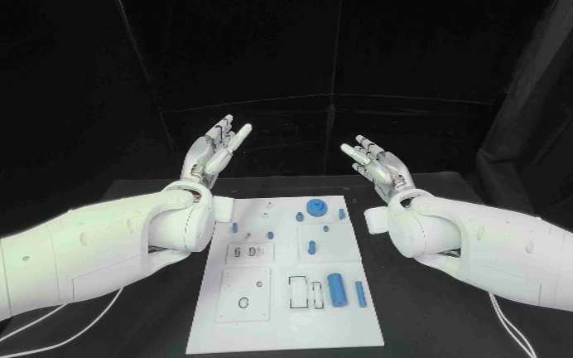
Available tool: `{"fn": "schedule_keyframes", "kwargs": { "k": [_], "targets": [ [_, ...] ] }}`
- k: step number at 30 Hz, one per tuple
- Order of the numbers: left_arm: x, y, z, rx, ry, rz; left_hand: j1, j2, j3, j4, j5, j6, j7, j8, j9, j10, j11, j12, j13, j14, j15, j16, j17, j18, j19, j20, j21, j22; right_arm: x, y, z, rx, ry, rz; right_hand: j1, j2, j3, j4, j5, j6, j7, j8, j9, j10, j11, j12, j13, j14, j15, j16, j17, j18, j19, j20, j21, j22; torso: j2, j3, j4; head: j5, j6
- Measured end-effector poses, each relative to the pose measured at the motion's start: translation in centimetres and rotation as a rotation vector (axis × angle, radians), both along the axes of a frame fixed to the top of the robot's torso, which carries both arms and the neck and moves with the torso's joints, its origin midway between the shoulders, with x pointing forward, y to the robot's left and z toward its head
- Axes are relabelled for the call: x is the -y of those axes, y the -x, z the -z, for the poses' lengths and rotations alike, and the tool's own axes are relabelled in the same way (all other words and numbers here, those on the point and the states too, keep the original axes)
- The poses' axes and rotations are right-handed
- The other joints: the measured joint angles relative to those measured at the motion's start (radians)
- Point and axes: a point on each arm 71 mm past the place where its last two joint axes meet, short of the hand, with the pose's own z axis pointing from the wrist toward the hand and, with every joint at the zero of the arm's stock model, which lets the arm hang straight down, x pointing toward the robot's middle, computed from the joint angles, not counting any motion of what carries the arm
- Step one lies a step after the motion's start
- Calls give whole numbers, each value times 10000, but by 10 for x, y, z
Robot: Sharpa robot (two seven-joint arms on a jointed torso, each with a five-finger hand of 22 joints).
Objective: Assemble the parts on the task board
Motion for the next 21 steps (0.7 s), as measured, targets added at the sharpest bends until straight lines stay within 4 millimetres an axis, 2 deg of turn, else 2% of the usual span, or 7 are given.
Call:
{"fn": "schedule_keyframes", "kwargs": {
  "k": [2, 8, 12, 15, 17, 19, 21],
  "targets": [
    [0, 0, 0, 39, 71, 87, 367, 82, -83, 27, 40, 104, -2, 0, 8, 24, 128, 0, 10, 100, 100, 0, 26, 153, 36, 106, 0, 12, -1, -2, -1, 27, 25, -354, 225, 12, -11, -95, 0, 125, 16, 8, 16, 128, 128, 54, 24, 224, 111, 81, 38, -1, 236, 38, 144, 63, 1, 0, -1, 0, 0],
    [1, 0, -1, 119, 227, 260, 366, 81, -42, -13, 40, 252, 8, 57, 30, 207, 311, 52, 44, 566, 337, 187, 119, 153, 67, 234, 37, 18, -3, -5, -1, 27, 93, -1274, 1266, -27, 319, -672, -87, 1352, 88, 341, 187, 2115, 421, 549, 242, 2480, 226, 628, 247, 388, 2278, 53, 1268, 524, 2, 0, -5, 0, 0],
    [-14, -3, 0, 160, 202, 103, 494, 122, 40, -177, 40, 1003, 50, 225, 123, 1520, 727, 428, 245, 2657, 630, 907, 473, 109, 1254, 371, 632, 363, 16, -10, -5, 655, 1219, -1129, 2074, -164, 612, -965, -87, 3146, 220, 790, 404, 4288, 319, 1111, 412, 4831, 7, 1196, 418, 724, 3967, 29, 2141, 836, 5, -1, -6, -22, -108],
    [-21, -3, -1, 175, 218, 62, 710, 55, 78, -327, 39, 2138, 118, 504, 268, 3689, 768, 1066, 529, 5058, 570, 1814, 847, -17, 3876, 379, 1912, 1022, 21, -14, -7, 1069, 1920, -1108, 2472, -252, 821, -1048, -87, 4240, 308, 1036, 505, 5359, 188, 1344, 435, 6054, -187, 1464, 481, 861, 4849, -45, 2576, 975, 5, -5, -7, -25, -143],
    [-24, -3, -2, 190, 271, 122, 797, 4, 146, -395, 76, 3609, 213, 896, 457, 5739, 592, 1700, 753, 6508, 299, 2404, 1082, 154, 5560, 329, 2744, 1373, 19, -16, -11, 1460, 2508, -1280, 2723, -312, 964, -1101, -87, 4978, 406, 1178, 550, 6069, 79, 1466, 435, 6872, -348, 1620, 514, 946, 5447, -137, 2876, 1069, 5, -8, -7, -26, -168],
    [-27, -1, -5, 209, 330, 212, 855, -54, 190, -507, 76, 5111, 378, 1311, 628, 6987, 420, 2075, 853, 7541, 63, 2754, 1280, 388, 6547, 253, 3181, 1518, 15, -19, -15, 1888, 3139, -1522, 2959, -365, 1105, -1148, -32, 5664, 514, 1298, 581, 6747, -39, 1537, 435, 7666, -529, 1744, 549, 1012, 6033, -269, 3188, 1165, 11, -12, -7, -26, -183],
    [-32, 1, -7, 247, 350, 280, 941, -140, 231, -591, 76, 6217, 588, 1602, 732, 7836, 221, 2289, 901, 8315, -162, 2950, 1460, 389, 7222, 126, 3427, 1572, 12, -21, -20, 2282, 3728, -1747, 3195, -415, 1266, -1189, 15, 6330, 620, 1395, 582, 7443, -184, 1538, 435, 8475, -738, 1872, 580, 1011, 6632, -454, 3549, 1294, 17, -18, -6, -27, -192]
  ]
}}
